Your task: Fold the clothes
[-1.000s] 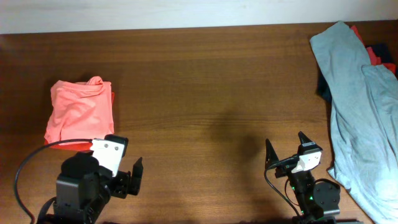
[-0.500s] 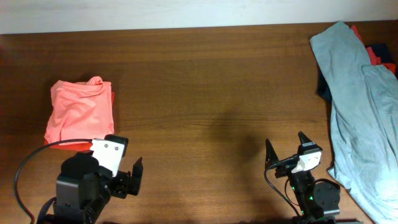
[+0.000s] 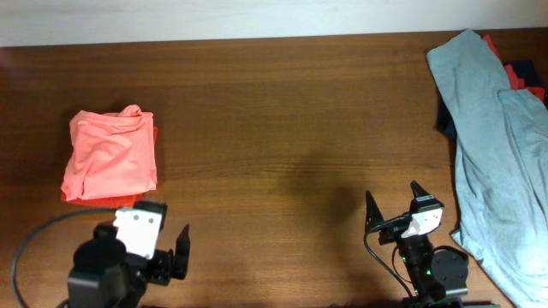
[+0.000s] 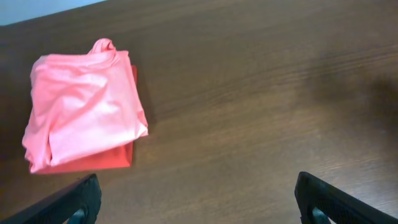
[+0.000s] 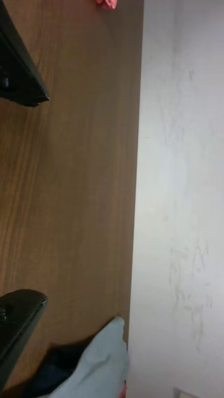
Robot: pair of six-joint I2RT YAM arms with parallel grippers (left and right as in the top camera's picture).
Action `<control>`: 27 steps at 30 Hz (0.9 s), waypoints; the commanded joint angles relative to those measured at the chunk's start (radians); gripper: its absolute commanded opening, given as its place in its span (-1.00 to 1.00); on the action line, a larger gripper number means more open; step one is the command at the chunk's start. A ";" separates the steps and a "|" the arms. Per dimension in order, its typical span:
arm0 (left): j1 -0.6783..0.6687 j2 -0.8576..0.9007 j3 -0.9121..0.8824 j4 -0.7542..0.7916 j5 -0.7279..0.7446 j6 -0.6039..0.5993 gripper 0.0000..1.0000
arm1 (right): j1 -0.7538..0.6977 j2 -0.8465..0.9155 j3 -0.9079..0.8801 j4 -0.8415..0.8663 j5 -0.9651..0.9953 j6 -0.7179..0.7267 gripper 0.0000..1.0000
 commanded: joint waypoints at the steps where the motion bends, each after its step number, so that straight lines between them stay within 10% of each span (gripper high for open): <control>1: 0.026 -0.087 -0.076 0.001 -0.010 -0.009 0.98 | 0.010 -0.004 -0.005 -0.007 -0.002 0.011 0.97; 27: 0.109 -0.482 -0.915 1.101 -0.008 -0.009 0.98 | 0.010 -0.004 -0.005 -0.006 -0.002 0.011 0.97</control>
